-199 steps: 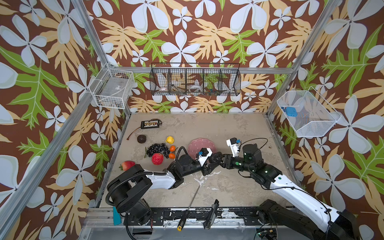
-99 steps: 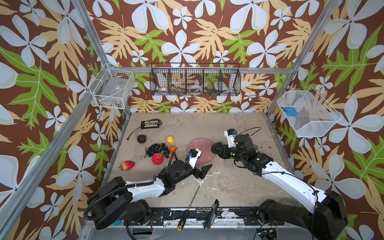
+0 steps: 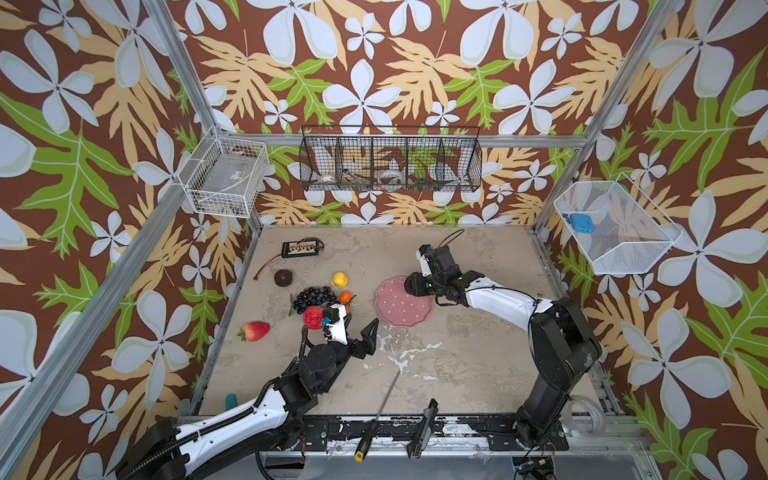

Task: Place and organize the fake fruits in the fruit bowl
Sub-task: 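Lower the avocado onto the pink plate with the right gripper while the left arm withdraws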

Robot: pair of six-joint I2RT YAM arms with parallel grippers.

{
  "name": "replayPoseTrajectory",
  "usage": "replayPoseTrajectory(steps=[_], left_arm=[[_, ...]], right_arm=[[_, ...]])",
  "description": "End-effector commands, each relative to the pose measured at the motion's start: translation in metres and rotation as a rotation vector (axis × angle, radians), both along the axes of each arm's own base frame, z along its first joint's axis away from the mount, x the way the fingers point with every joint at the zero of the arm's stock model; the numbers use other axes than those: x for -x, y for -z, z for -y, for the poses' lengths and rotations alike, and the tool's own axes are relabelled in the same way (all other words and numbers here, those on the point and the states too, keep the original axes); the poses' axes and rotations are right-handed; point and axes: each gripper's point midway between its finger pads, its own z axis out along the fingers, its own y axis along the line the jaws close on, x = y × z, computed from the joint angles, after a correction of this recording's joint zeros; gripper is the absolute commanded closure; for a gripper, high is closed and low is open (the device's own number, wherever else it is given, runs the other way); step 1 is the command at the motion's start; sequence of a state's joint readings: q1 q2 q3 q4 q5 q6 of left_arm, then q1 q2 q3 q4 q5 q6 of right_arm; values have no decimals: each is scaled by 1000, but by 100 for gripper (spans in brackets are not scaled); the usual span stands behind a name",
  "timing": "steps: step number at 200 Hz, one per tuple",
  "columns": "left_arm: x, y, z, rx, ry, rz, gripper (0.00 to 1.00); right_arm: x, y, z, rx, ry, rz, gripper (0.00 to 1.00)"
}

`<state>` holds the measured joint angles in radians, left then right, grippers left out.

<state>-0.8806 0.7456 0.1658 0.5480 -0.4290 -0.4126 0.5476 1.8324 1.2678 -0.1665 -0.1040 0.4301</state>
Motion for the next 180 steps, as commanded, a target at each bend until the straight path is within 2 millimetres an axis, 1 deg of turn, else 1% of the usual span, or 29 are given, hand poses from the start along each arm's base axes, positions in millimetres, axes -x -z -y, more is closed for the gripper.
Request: replayPoseTrajectory(steps=[1,40,51,78,111,140,180], left_arm=[[0,9,-8,-32,-31,-13,10],[4,12,-10,-57,-19,0,9],[4,12,-11,-60,-21,4,9],[5,12,-14,-60,-26,16,9],[6,14,-14,-60,-24,20,9],[6,16,-14,-62,-22,18,9],[5,21,-12,-71,-18,11,9]], right_arm=[[-12,9,-5,30,-7,-3,56],[-28,28,-5,74,19,-26,54],[-31,35,-4,83,28,-40,53],[-37,43,2,95,56,-54,52],[-41,45,5,99,79,-57,48],[-42,51,8,108,95,-66,48],[-43,48,10,104,98,-63,44]])
